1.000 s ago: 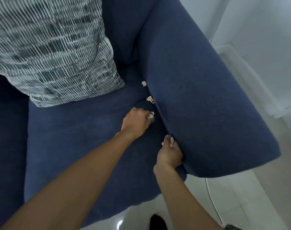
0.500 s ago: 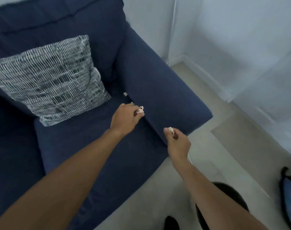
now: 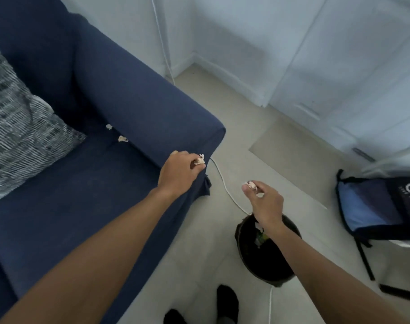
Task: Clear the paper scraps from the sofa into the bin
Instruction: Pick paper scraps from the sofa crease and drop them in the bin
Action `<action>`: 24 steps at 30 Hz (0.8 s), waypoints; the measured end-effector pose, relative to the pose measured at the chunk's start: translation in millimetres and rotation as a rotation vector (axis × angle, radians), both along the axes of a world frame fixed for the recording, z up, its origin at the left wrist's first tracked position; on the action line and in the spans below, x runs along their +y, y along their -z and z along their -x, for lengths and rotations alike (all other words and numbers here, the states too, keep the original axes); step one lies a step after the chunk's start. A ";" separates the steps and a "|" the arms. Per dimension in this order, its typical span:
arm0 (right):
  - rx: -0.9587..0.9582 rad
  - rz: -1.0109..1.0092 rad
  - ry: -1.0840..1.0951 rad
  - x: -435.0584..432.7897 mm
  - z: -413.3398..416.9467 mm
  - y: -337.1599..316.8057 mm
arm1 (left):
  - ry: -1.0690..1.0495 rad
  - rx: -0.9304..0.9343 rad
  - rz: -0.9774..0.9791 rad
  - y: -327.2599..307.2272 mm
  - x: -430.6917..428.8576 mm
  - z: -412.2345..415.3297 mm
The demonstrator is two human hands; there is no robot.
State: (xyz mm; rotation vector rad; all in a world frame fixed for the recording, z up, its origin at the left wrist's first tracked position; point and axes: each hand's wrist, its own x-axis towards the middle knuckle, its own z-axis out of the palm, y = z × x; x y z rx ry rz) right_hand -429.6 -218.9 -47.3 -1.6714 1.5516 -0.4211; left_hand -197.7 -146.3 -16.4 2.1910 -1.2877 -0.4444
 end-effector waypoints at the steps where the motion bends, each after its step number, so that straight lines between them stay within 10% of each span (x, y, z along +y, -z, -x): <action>1: 0.019 -0.014 0.009 -4.2 18.1 6.5 | 0.026 0.010 -0.006 6.0 -8.2 14.6; 24: 0.597 -0.400 -0.286 15.2 240.1 148.2 | 0.418 0.039 -0.281 157.4 -35.7 240.7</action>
